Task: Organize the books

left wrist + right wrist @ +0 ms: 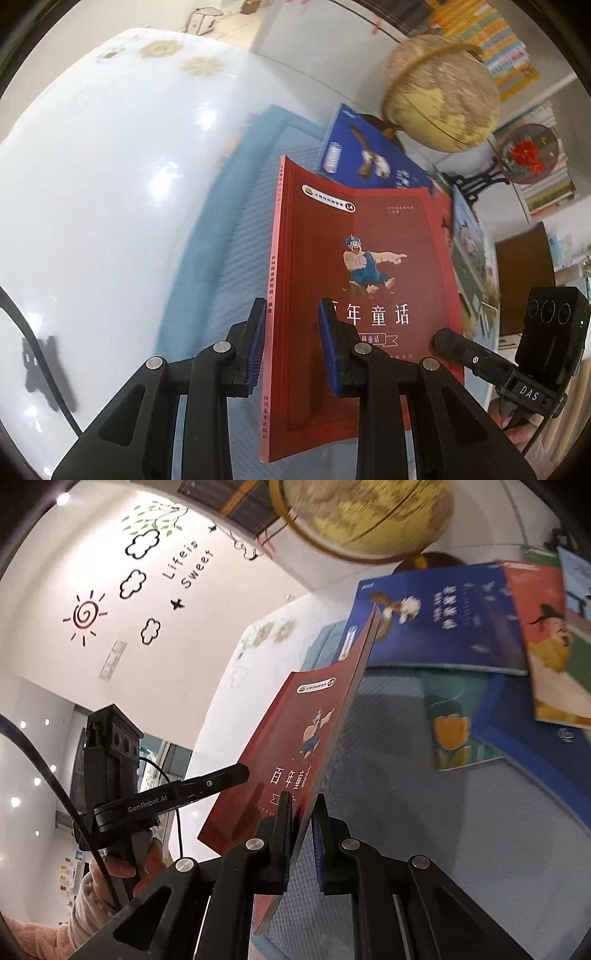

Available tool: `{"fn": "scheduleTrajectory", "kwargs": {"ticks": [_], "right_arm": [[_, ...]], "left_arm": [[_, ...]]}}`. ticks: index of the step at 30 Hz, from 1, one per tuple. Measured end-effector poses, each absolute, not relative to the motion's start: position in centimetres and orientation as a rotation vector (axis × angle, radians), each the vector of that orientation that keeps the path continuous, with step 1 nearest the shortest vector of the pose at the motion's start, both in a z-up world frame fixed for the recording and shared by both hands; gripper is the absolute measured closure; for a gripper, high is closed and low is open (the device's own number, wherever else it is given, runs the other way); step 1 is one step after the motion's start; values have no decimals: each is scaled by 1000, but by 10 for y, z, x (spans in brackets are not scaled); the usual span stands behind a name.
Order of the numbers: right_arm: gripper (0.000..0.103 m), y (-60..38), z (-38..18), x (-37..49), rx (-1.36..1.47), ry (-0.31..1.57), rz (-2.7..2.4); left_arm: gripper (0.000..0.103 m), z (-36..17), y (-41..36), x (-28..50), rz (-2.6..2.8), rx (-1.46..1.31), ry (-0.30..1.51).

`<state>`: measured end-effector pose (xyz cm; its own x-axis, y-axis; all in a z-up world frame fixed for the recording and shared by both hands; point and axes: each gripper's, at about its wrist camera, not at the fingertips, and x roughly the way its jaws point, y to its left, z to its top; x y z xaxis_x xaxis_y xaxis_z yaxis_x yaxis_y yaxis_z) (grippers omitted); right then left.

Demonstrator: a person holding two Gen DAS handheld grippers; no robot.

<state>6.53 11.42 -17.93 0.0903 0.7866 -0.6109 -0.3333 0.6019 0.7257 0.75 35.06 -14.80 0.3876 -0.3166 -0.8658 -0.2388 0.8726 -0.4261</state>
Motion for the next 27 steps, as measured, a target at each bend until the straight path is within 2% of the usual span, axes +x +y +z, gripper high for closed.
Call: {"fn": "scheduleTrajectory", "kwargs": {"ticks": [20, 23, 27], "right_arm": [[93, 159, -237, 59, 406, 1404, 815], [89, 162, -241, 60, 383, 1416, 788], [87, 165, -240, 61, 364, 1430, 770]], "left_arm": [[80, -201, 397, -3, 65, -627, 1285], [79, -205, 398, -5, 78, -619, 1297], [72, -207, 398, -3, 99, -617, 1332]]}}
